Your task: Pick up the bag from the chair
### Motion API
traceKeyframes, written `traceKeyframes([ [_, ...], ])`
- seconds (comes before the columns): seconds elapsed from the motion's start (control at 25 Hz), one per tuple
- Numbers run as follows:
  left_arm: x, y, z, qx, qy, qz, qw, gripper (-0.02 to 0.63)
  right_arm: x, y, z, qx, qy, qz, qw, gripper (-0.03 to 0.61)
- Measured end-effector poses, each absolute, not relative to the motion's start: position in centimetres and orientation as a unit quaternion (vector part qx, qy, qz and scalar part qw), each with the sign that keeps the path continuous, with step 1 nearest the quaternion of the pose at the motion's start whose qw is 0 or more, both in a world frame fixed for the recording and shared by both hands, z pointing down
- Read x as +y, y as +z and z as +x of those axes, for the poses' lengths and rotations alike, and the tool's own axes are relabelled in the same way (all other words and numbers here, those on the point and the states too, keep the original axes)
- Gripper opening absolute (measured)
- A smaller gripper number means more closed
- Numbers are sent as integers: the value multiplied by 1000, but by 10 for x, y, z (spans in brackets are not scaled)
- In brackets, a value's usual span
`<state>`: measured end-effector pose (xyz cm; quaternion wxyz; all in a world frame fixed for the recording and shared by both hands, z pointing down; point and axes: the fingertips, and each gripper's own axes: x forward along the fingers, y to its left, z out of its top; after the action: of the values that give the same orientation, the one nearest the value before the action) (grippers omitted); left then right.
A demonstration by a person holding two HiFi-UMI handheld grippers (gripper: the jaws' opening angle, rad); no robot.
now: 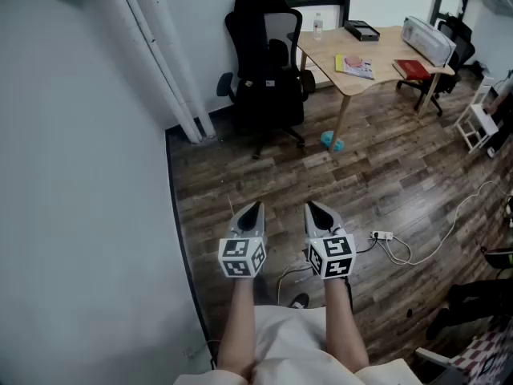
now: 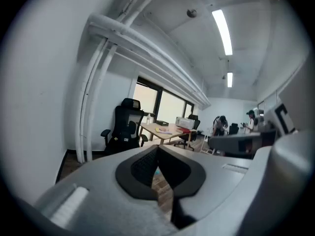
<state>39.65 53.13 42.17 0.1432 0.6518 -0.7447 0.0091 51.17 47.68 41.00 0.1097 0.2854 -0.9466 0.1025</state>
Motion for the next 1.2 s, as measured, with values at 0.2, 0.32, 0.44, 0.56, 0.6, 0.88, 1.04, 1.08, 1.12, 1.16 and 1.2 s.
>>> traceKeyframes([
  [0.2,517,416,359,-743,37,654,137,6,464,411,467,-939,109,299,128,0],
  [0.32,506,402,329,-740,51,658,133,6,449,417,442,-943,99,286,135,0],
  [0.44,490,397,300,-728,49,670,133,6,424,431,429,-940,97,285,158,0],
  [0.56,466,391,274,-716,30,683,141,6,395,428,419,-924,110,316,184,0],
  [0.6,460,389,265,-711,28,688,143,6,389,424,411,-922,110,323,185,0],
  [0.88,452,399,199,-684,31,713,148,6,374,426,366,-906,157,375,119,0],
  [1.04,465,409,146,-696,28,697,169,6,377,446,360,-887,185,405,122,0],
  [1.08,466,411,135,-701,24,692,174,6,377,448,356,-888,182,402,129,0],
  [1.12,467,414,125,-704,21,687,178,6,377,449,352,-890,179,399,133,0],
  [1.16,467,417,118,-706,21,684,182,6,376,448,347,-892,179,394,133,0],
  [1.2,467,420,112,-707,23,682,186,6,375,448,341,-893,182,391,128,0],
])
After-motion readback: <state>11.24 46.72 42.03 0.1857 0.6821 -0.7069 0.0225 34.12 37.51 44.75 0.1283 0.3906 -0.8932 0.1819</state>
